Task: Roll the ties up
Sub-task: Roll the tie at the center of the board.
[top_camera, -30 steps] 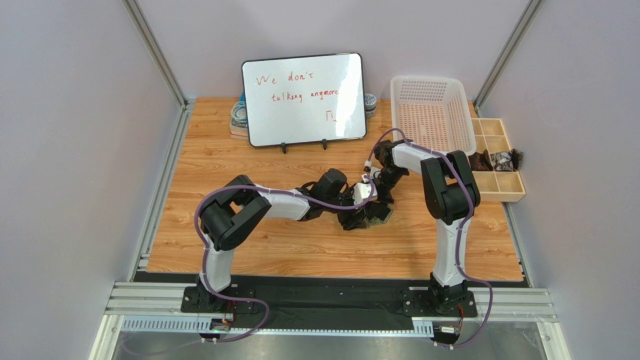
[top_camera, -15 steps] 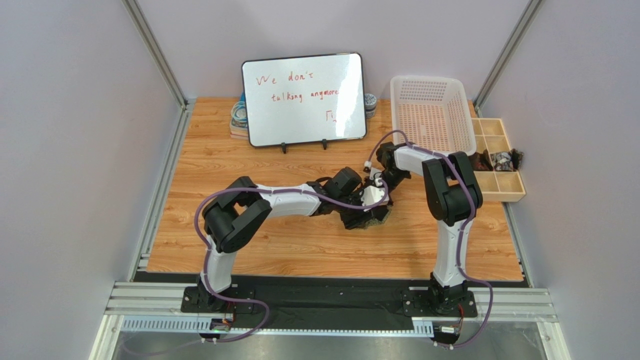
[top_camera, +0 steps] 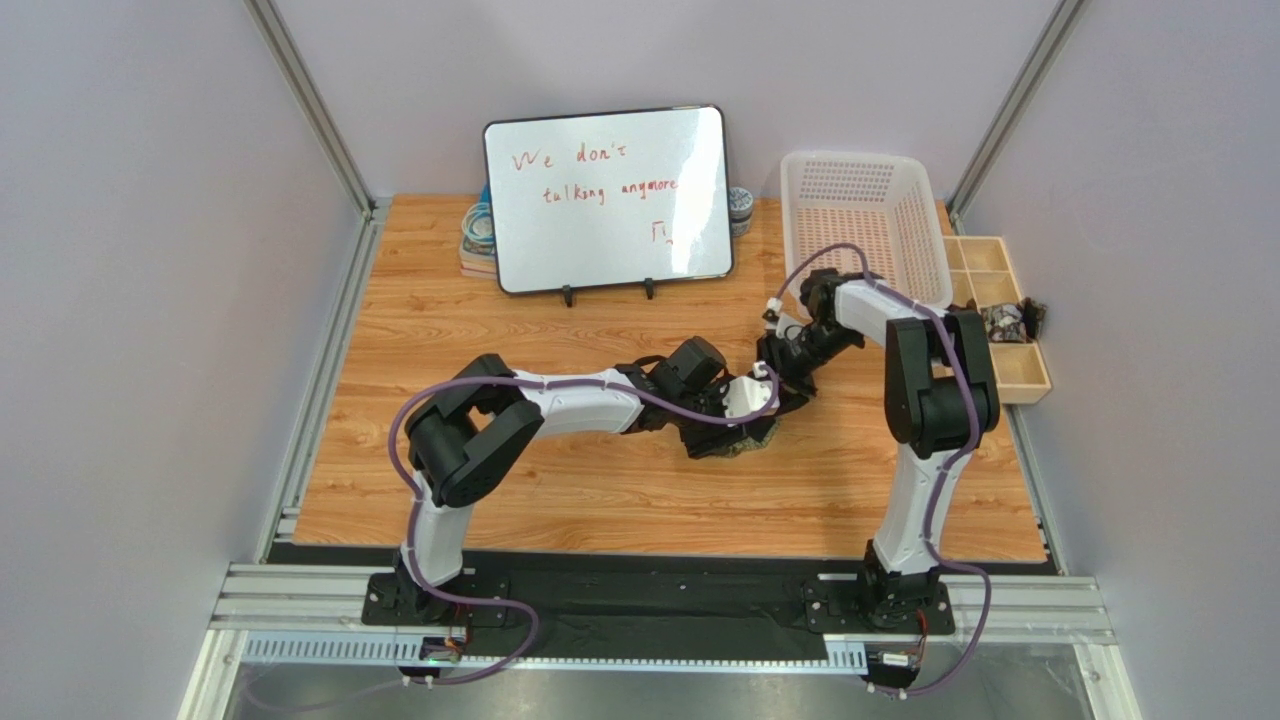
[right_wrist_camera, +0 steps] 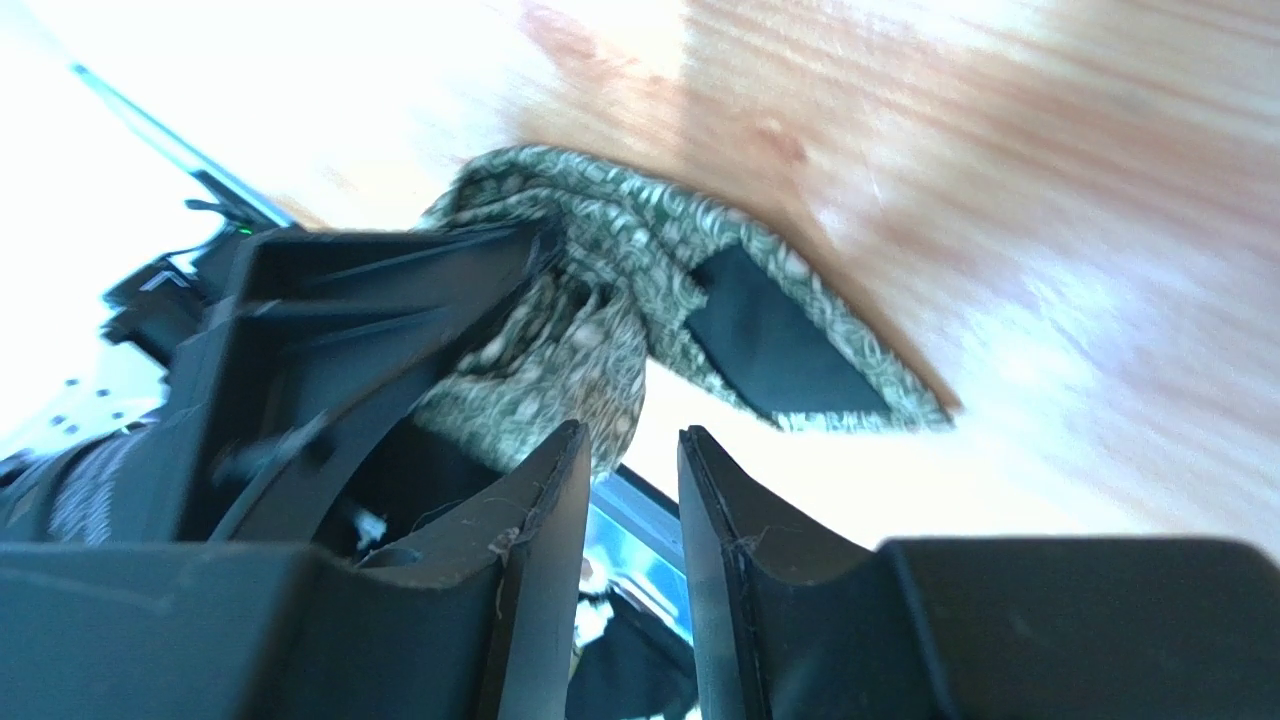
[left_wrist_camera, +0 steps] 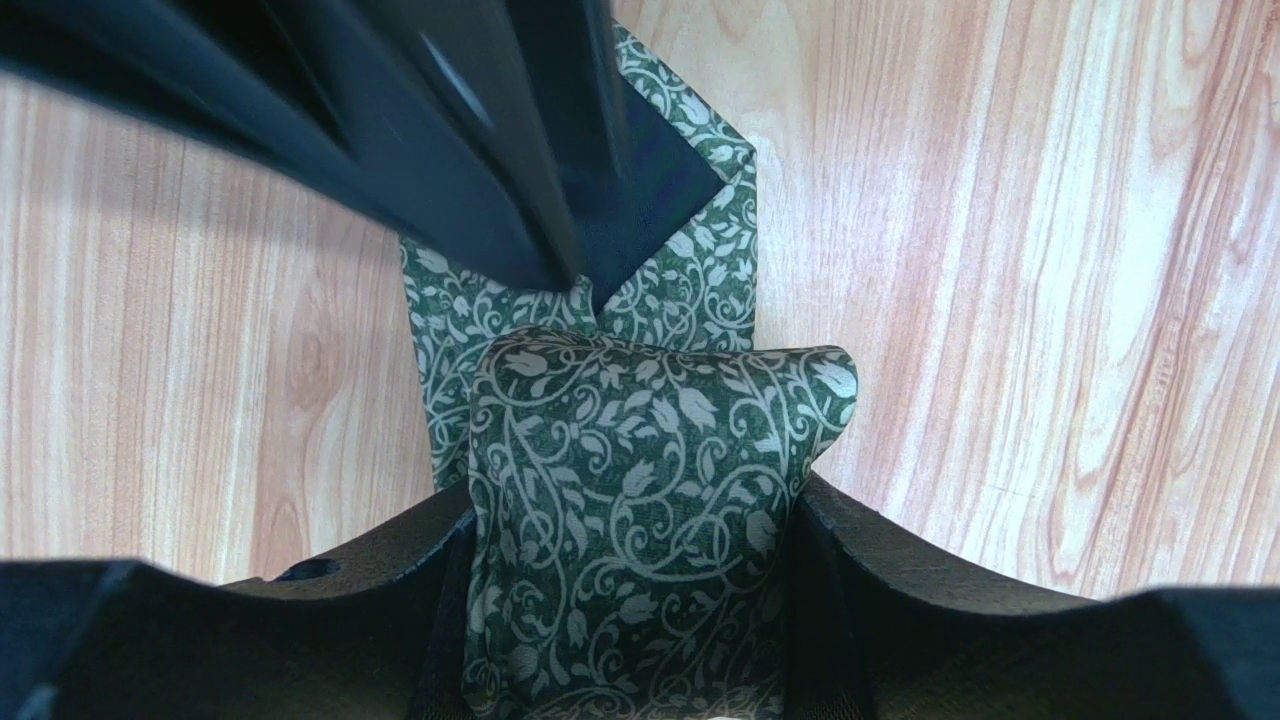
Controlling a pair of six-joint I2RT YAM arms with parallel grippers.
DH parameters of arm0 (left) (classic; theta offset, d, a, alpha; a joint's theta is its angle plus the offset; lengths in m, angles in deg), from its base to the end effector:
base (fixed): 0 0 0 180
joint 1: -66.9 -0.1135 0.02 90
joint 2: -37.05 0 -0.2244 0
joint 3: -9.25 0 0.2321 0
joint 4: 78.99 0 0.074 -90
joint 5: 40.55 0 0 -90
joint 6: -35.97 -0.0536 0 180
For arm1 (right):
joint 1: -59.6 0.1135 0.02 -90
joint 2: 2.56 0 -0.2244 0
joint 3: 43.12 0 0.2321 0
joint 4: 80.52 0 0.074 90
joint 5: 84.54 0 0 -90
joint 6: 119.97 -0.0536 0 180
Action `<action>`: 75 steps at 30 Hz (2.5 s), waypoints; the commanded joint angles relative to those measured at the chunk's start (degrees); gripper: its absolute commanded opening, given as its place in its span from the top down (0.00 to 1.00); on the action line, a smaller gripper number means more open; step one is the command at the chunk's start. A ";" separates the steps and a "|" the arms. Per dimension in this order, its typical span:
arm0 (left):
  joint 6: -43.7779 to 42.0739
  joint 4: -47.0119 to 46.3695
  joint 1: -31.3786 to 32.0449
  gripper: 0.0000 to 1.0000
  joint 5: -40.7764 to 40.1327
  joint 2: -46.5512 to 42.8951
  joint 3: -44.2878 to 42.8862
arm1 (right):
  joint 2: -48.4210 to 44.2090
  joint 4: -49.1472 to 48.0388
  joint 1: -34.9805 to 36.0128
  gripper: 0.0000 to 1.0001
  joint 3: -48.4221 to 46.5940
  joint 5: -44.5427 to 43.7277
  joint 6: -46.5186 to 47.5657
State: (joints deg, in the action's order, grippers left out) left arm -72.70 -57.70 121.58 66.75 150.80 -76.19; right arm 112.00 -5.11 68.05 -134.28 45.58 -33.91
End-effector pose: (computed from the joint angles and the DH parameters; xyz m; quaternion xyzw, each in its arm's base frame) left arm 0.2158 -0.3322 0.1135 0.5958 0.7131 -0.2398 0.2810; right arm 0.3002 0.0795 0.1118 0.0105 -0.9369 -0.3322 0.1086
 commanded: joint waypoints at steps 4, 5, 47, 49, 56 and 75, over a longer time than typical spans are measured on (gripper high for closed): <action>-0.75 10.48 0.34 0.88 -1.31 5.95 2.61 | -5.05 -1.71 0.34 0.62 -0.63 7.86 -0.27; -0.83 10.57 0.34 0.88 -0.96 5.95 2.52 | -4.96 -1.63 0.69 0.61 -0.11 8.30 -0.36; -0.31 4.42 -3.79 0.42 5.81 -4.16 2.96 | 1.89 -9.53 4.21 1.00 1.21 -12.09 -2.82; -0.22 5.29 -3.79 0.42 5.82 -3.46 1.91 | 1.28 -9.80 4.30 1.00 1.21 -12.26 -3.00; 0.48 1.61 -3.79 0.17 5.03 -6.61 5.42 | 2.33 -9.80 4.21 1.00 1.12 -16.30 -3.17; 7.25 -0.51 -3.79 0.11 10.47 -0.73 -1.53 | 2.60 -11.21 6.40 1.00 0.77 -17.18 -7.30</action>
State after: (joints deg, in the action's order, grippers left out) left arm -67.98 -58.20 117.77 73.61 148.94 -75.95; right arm 112.97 -10.42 73.08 -132.95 34.61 -40.27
